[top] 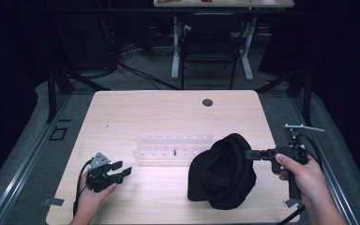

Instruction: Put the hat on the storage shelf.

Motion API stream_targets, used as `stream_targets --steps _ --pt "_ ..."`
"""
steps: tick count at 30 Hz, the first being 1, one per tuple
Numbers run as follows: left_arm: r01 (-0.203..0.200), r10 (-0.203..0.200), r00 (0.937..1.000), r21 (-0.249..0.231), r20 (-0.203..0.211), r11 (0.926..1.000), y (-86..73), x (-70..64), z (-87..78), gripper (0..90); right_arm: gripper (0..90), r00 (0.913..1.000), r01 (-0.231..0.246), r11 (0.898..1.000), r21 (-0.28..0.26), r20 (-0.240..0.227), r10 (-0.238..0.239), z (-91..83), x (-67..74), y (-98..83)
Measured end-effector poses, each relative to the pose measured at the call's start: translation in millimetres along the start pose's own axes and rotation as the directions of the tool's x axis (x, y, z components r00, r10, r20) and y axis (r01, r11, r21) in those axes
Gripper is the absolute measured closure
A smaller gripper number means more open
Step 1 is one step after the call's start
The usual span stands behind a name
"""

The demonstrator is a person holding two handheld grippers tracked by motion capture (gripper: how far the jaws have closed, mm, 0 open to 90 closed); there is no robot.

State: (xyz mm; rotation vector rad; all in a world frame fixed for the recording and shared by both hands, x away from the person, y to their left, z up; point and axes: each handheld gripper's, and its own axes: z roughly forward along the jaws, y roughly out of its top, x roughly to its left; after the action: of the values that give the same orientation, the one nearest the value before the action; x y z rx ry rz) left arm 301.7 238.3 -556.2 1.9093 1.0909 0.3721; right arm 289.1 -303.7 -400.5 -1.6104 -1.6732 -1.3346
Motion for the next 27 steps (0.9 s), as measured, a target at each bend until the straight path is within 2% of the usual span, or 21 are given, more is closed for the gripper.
stream_targets --steps 8,13,20,27 --pt "-0.001 0.001 1.0 0.001 0.001 1.0 -0.1 -0.3 0.2 48.5 89.2 0.9988 0.027 1.0 0.012 -0.041 -0.027 1.9 16.2 4.1" --pt "0.004 -0.004 1.0 -0.002 0.0 1.0 -0.4 -0.5 0.6 48.6 89.2 0.9978 0.046 0.999 0.001 -0.047 -0.046 0.3 26.1 6.5" --pt "0.005 -0.005 1.0 0.0 0.004 1.0 -0.2 -0.7 1.0 48.6 89.2 0.9958 0.05 0.999 -0.014 -0.076 -0.051 -2.3 32.7 10.8" --pt "0.006 -0.006 1.0 -0.002 0.003 1.0 -0.2 -0.9 1.2 48.5 89.2 0.9919 0.033 0.999 -0.027 -0.122 -0.036 -3.0 40.9 20.1"
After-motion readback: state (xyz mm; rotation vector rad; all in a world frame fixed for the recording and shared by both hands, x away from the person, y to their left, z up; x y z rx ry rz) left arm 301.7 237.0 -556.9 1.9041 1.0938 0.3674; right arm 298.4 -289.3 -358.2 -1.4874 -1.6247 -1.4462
